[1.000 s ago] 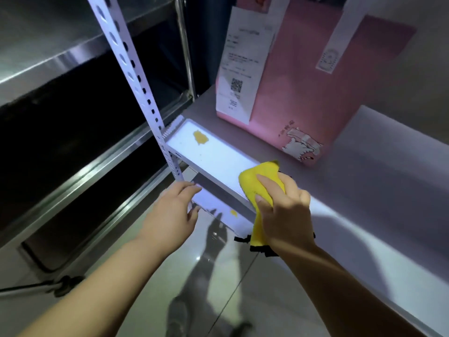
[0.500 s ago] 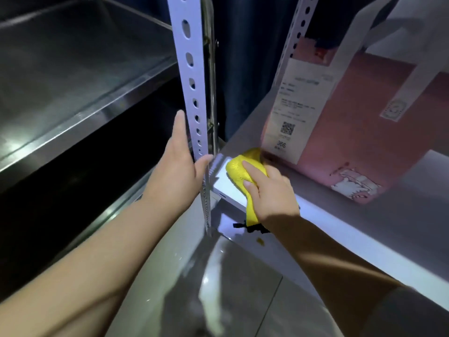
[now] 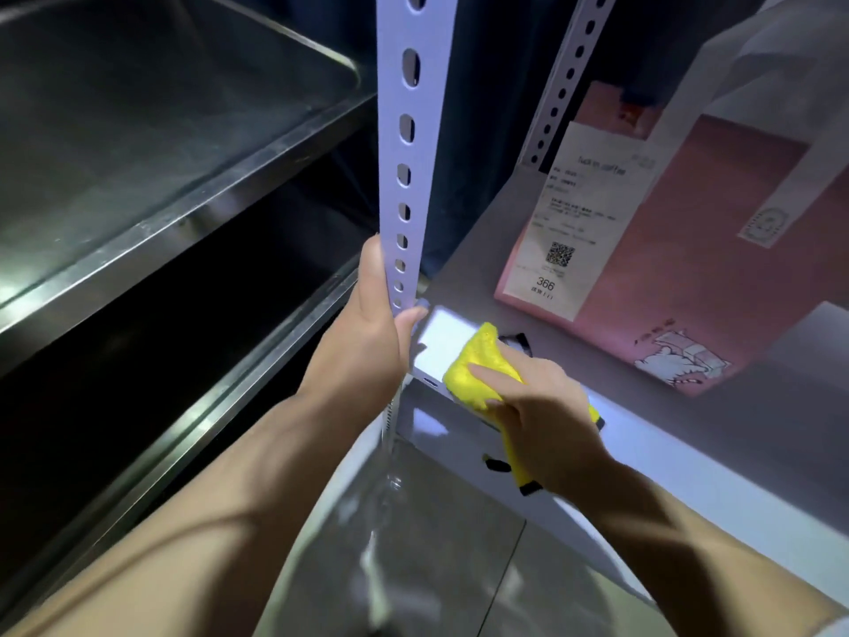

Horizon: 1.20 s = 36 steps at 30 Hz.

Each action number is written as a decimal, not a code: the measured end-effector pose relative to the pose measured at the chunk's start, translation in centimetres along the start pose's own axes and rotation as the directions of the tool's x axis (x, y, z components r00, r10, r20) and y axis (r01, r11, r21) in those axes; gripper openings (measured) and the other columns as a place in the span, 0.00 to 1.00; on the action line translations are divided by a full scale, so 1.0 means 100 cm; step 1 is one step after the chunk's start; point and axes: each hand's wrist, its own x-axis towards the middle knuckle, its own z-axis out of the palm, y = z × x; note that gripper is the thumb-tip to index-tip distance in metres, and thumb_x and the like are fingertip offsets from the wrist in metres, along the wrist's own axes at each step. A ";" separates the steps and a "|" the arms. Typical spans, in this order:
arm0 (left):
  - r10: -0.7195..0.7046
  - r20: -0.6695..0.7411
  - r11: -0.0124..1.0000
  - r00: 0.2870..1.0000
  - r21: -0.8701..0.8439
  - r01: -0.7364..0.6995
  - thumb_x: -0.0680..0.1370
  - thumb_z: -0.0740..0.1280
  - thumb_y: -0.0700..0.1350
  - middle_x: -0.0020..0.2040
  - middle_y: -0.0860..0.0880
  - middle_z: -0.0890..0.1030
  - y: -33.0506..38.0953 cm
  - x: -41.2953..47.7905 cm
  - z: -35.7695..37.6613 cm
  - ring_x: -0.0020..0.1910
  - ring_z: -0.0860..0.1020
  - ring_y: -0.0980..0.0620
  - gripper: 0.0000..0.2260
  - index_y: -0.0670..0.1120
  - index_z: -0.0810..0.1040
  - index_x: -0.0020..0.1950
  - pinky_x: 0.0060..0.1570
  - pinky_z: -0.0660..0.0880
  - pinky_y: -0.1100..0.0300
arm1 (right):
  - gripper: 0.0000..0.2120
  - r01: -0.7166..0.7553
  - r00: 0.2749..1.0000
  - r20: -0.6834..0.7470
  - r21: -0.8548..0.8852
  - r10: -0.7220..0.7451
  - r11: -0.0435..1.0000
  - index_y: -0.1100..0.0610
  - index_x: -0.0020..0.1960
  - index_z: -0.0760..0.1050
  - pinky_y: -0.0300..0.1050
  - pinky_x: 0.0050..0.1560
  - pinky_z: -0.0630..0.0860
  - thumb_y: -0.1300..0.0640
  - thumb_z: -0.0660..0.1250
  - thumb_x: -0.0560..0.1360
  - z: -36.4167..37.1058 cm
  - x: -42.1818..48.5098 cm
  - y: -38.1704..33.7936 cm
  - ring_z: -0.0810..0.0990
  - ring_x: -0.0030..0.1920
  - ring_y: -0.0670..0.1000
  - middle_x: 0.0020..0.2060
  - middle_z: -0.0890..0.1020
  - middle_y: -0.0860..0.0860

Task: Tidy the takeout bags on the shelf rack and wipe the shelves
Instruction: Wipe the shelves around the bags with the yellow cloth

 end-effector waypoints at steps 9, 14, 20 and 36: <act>0.017 -0.061 1.000 0.998 -0.023 -0.018 0.78 0.59 0.45 0.55 0.49 0.75 0.003 -0.005 0.007 0.38 0.72 0.56 0.24 0.53 0.53 0.70 0.39 0.66 0.58 | 0.19 -0.265 0.952 -0.094 0.218 0.291 0.939 0.35 0.69 0.62 0.50 0.54 0.62 0.47 0.55 0.79 0.014 0.049 -0.035 0.65 0.61 0.57 0.73 0.61 0.43; 0.002 -0.044 0.999 0.999 -0.051 -0.004 0.79 0.59 0.43 0.58 0.46 0.75 0.006 -0.007 0.006 0.40 0.71 0.56 0.23 0.52 0.53 0.70 0.42 0.68 0.61 | 0.19 -0.049 0.983 -0.168 0.136 0.072 0.990 0.45 0.58 0.77 0.48 0.35 0.73 0.58 0.69 0.69 0.007 0.001 -0.011 0.76 0.41 0.61 0.57 0.79 0.52; -0.004 -0.088 0.991 0.996 -0.135 -0.008 0.76 0.63 0.40 0.56 0.53 0.72 -0.001 -0.014 0.009 0.49 0.72 0.62 0.20 0.58 0.61 0.63 0.49 0.69 0.70 | 0.18 -0.240 0.954 -0.121 0.245 0.275 0.939 0.41 0.65 0.71 0.51 0.50 0.65 0.53 0.59 0.77 0.014 -0.015 0.015 0.70 0.57 0.59 0.68 0.70 0.46; 0.146 0.088 0.975 0.985 0.157 -0.159 0.78 0.62 0.43 0.56 0.41 0.70 0.033 0.005 0.080 0.51 0.72 0.46 0.16 0.37 0.67 0.63 0.49 0.65 0.62 | 0.13 -0.195 0.974 -0.075 0.203 0.214 0.960 0.38 0.59 0.68 0.46 0.41 0.66 0.52 0.60 0.78 0.001 -0.055 0.049 0.66 0.43 0.56 0.58 0.74 0.43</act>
